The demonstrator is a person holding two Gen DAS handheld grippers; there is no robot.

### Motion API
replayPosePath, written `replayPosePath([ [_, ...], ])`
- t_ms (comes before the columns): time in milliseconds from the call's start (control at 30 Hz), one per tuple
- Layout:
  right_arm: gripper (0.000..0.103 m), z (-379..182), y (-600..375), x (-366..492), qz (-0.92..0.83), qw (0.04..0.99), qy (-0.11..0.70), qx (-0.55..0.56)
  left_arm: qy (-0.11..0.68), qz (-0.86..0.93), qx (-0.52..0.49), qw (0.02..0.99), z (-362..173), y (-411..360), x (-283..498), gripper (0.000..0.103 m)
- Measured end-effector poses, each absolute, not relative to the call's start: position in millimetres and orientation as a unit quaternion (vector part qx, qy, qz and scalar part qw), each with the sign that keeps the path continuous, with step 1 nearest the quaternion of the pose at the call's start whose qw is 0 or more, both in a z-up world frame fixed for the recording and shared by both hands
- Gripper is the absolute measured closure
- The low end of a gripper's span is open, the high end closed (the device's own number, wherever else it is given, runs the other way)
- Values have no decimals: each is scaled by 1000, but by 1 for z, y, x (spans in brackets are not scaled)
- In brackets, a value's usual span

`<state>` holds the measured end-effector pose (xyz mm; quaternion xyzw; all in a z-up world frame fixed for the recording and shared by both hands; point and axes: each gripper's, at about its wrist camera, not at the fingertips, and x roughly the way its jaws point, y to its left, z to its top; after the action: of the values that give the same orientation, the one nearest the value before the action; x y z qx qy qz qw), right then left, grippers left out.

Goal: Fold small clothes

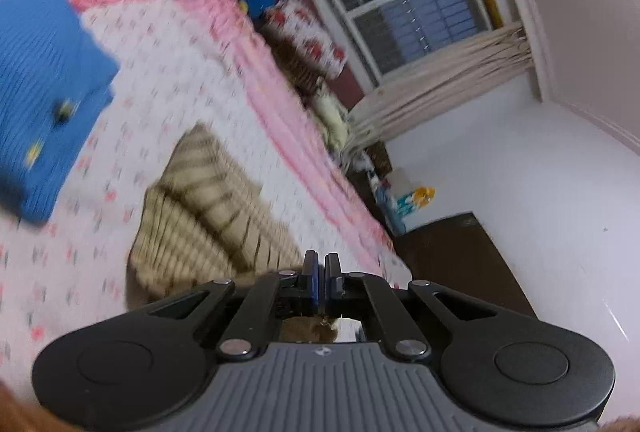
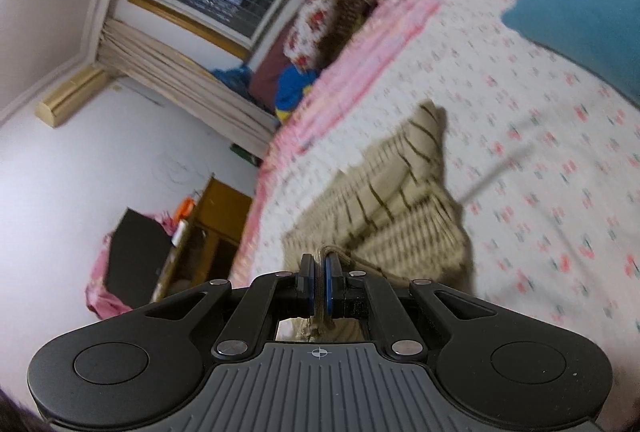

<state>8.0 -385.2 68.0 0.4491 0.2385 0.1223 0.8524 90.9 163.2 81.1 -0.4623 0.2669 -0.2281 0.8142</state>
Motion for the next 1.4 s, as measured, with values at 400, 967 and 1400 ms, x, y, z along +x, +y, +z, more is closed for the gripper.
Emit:
replayPosePath([
  [400,98,74,-392,116,94,853,218,464,237,-203,-452,836,78,166,181,96],
  [967,98,27,-388,133,67,850,285,438,414,-241,-159,863,34,100,100,84],
  [1400,98,32,-384,125,76,853,297,422,416,-200,59,885,14,53,91,67],
])
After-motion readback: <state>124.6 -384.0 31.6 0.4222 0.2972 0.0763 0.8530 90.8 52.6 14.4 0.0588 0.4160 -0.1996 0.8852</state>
